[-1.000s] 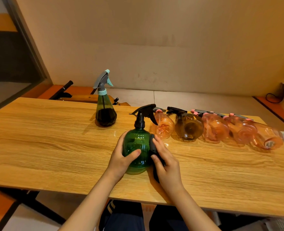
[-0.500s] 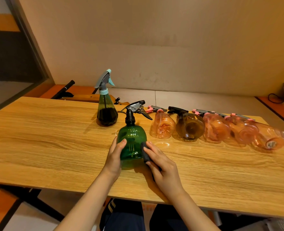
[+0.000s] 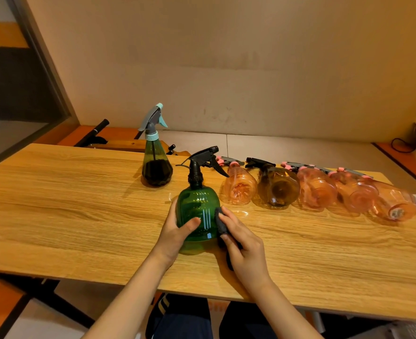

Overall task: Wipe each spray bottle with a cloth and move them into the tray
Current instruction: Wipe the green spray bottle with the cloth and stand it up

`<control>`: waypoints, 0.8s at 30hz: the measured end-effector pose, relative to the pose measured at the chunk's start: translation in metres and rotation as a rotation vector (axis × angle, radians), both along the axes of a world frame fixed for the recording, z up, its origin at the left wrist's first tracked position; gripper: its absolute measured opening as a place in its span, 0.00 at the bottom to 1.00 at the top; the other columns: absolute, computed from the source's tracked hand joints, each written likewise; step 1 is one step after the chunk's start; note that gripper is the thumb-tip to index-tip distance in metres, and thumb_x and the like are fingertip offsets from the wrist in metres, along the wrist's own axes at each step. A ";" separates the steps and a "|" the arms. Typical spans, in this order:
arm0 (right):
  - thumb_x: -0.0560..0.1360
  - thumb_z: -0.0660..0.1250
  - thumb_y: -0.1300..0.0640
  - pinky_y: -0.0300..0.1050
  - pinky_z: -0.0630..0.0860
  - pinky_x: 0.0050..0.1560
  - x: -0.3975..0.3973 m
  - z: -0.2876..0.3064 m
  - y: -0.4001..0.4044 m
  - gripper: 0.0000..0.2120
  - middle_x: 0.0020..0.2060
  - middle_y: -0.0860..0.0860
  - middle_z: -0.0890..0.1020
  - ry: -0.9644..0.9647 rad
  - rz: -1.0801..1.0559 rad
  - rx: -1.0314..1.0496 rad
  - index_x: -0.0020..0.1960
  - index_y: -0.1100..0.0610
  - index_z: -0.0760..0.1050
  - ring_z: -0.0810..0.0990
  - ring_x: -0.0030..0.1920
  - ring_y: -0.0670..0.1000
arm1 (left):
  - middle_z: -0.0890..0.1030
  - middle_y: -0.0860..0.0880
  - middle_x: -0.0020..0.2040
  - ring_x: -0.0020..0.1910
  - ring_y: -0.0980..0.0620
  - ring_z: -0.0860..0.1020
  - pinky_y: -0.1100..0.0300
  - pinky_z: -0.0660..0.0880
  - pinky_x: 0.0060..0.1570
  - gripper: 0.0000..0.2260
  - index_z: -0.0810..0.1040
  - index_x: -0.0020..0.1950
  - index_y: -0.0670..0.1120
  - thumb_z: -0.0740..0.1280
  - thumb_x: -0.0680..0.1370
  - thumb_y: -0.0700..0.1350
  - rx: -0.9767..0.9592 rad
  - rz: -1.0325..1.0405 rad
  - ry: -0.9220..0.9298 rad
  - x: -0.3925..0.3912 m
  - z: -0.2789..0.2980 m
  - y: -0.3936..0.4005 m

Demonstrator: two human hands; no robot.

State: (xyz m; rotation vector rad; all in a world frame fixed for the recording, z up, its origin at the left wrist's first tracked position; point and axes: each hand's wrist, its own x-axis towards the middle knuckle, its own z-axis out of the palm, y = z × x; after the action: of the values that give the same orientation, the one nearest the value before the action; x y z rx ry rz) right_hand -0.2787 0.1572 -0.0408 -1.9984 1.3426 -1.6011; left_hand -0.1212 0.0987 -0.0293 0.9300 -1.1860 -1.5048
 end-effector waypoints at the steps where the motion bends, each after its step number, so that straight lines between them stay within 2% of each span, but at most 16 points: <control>1: 0.75 0.60 0.60 0.35 0.65 0.66 0.000 0.000 0.000 0.22 0.66 0.35 0.68 -0.012 -0.008 0.003 0.68 0.49 0.67 0.69 0.67 0.44 | 0.79 0.48 0.58 0.58 0.48 0.79 0.58 0.78 0.49 0.39 0.69 0.64 0.53 0.79 0.56 0.57 -0.026 -0.001 -0.017 -0.001 0.000 0.001; 3: 0.75 0.60 0.59 0.34 0.64 0.66 0.000 0.001 -0.001 0.22 0.66 0.35 0.68 -0.038 -0.025 0.011 0.68 0.49 0.66 0.68 0.67 0.43 | 0.78 0.47 0.59 0.58 0.49 0.79 0.57 0.77 0.51 0.35 0.69 0.65 0.53 0.75 0.59 0.53 -0.079 -0.011 -0.059 -0.002 -0.001 0.002; 7: 0.75 0.60 0.58 0.31 0.63 0.65 0.001 0.005 -0.002 0.22 0.65 0.32 0.69 -0.089 -0.046 0.020 0.68 0.49 0.66 0.67 0.67 0.39 | 0.76 0.47 0.63 0.61 0.51 0.77 0.53 0.77 0.57 0.40 0.65 0.70 0.51 0.76 0.60 0.53 -0.134 -0.035 -0.138 -0.002 -0.003 0.004; 10: 0.74 0.63 0.63 0.32 0.64 0.65 0.000 0.016 -0.008 0.22 0.64 0.40 0.71 -0.109 -0.066 0.017 0.67 0.53 0.68 0.69 0.66 0.39 | 0.75 0.49 0.63 0.61 0.54 0.77 0.57 0.77 0.56 0.40 0.65 0.69 0.52 0.76 0.60 0.54 -0.173 -0.049 -0.198 -0.003 -0.003 0.005; 13: 0.73 0.63 0.65 0.31 0.65 0.63 -0.002 0.030 -0.016 0.21 0.61 0.41 0.73 -0.096 -0.074 0.034 0.64 0.52 0.70 0.69 0.64 0.36 | 0.74 0.52 0.63 0.59 0.59 0.76 0.62 0.76 0.52 0.40 0.65 0.68 0.54 0.75 0.59 0.55 -0.196 -0.066 -0.236 -0.005 -0.001 0.008; 16: 0.74 0.62 0.63 0.31 0.66 0.63 -0.003 0.034 -0.019 0.19 0.60 0.40 0.74 -0.101 -0.059 0.060 0.63 0.49 0.71 0.70 0.63 0.35 | 0.74 0.53 0.62 0.58 0.61 0.77 0.64 0.76 0.50 0.38 0.66 0.67 0.55 0.75 0.59 0.55 -0.198 -0.070 -0.226 -0.005 0.002 0.009; 20: 0.74 0.61 0.62 0.36 0.68 0.64 -0.004 0.028 -0.016 0.20 0.61 0.43 0.76 -0.154 -0.031 0.113 0.61 0.44 0.71 0.71 0.64 0.40 | 0.76 0.51 0.60 0.56 0.60 0.79 0.63 0.77 0.48 0.36 0.67 0.65 0.54 0.75 0.59 0.52 -0.169 -0.085 -0.151 -0.004 0.005 0.009; 24: 0.74 0.61 0.62 0.39 0.68 0.65 -0.003 0.025 -0.014 0.20 0.61 0.44 0.76 -0.206 -0.033 0.134 0.61 0.41 0.70 0.71 0.65 0.42 | 0.77 0.50 0.59 0.54 0.59 0.80 0.63 0.77 0.47 0.34 0.68 0.64 0.53 0.74 0.59 0.51 -0.138 -0.118 -0.096 -0.002 0.007 0.009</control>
State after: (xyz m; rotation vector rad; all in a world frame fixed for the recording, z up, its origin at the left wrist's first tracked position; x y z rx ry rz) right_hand -0.2822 0.1427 -0.0159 -1.6925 1.3706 -1.6340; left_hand -0.1234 0.1076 -0.0226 0.8593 -1.4174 -1.4635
